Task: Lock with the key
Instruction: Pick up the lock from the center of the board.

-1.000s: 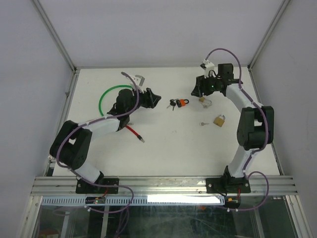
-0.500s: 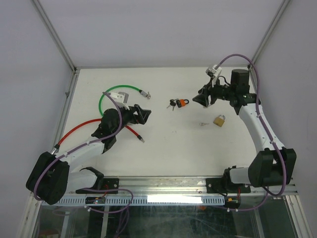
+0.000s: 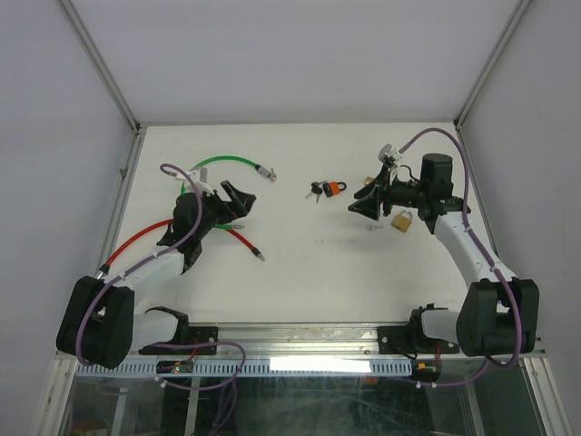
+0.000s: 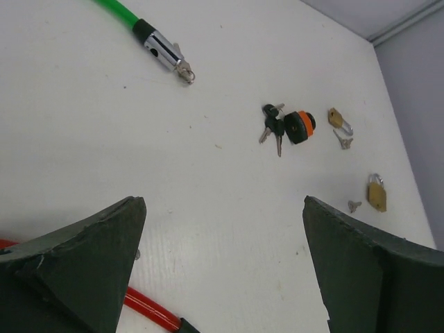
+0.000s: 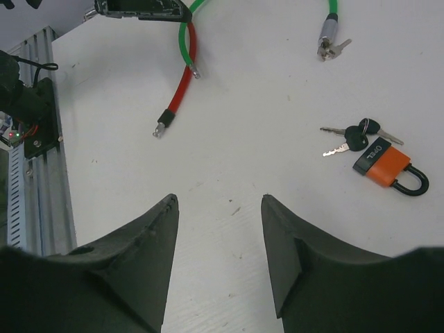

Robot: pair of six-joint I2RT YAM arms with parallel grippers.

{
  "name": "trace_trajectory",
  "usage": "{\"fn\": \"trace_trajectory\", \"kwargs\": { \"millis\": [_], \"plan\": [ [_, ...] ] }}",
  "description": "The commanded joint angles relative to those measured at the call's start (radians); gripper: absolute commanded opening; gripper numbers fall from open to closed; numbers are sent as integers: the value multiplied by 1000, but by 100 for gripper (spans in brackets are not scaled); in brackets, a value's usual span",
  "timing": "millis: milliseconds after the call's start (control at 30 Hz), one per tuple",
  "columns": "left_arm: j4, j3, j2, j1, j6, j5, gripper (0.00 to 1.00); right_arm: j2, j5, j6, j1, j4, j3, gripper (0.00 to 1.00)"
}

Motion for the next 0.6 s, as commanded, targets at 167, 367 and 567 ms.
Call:
{"fn": "trace_trajectory", "kwargs": {
  "millis": [167,367,567],
  "plan": [
    [-41,-2,40,199,-315,62,99,-30,-60,25,-14,86,8,53],
    [-239,62,49,199,-345,-157,84,-21,-68,28,-14,86,7,53],
    [-373,115,62,199,-345,-274,82,-19,-68,28,-12,88,6,52]
  ]
}}
